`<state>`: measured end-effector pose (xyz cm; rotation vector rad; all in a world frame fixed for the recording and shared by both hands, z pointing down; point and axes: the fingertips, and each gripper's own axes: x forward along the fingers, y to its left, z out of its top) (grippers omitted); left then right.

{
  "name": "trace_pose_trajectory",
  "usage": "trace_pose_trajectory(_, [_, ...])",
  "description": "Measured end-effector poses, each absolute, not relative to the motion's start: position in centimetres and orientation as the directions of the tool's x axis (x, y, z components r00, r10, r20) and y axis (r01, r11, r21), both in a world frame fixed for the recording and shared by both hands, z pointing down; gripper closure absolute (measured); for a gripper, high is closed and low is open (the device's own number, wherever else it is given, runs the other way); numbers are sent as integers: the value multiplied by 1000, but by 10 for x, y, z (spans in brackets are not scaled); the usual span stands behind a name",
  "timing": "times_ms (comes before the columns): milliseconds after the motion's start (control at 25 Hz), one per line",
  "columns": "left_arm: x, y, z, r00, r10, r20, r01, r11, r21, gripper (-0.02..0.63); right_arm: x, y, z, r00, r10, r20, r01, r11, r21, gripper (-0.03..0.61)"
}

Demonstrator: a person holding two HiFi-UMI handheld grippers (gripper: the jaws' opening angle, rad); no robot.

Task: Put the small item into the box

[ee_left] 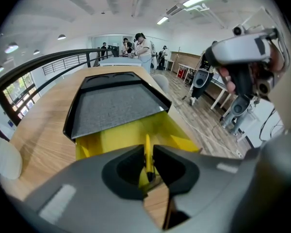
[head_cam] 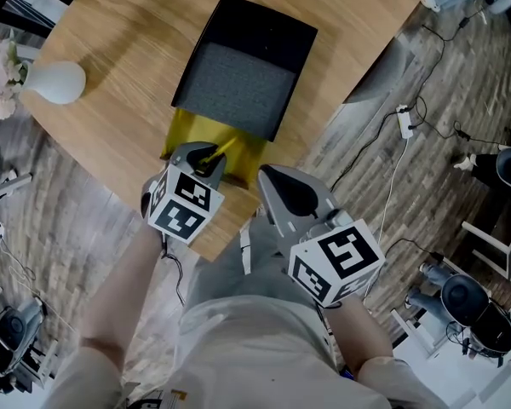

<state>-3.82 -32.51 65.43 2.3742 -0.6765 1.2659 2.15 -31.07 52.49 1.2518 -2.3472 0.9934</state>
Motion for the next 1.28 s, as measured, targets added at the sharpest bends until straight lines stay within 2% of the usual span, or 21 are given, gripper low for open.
trace_pose_trajectory(400, [-39, -322, 659, 445, -231, 865, -555, -829, 64, 528, 14, -300, 528, -582, -605, 543, -810, 377, -449, 580])
trace_pose_trajectory(680, [-41, -323, 642, 455, -280, 845, -573, -818, 38, 528, 11, -293, 525, -592, -603, 534, -803, 393, -447, 580])
trace_pose_trajectory(1120, [-45, -308, 560, 505, -405, 762, -611, -791, -16, 543, 14, -287, 484, -582, -657, 480, -807, 395, -438, 580])
trace_pose_trajectory(1280, [-43, -294, 515, 520, -456, 722, -607, -792, -62, 546, 16, -283, 461, -567, -679, 467, -822, 433, -369, 580])
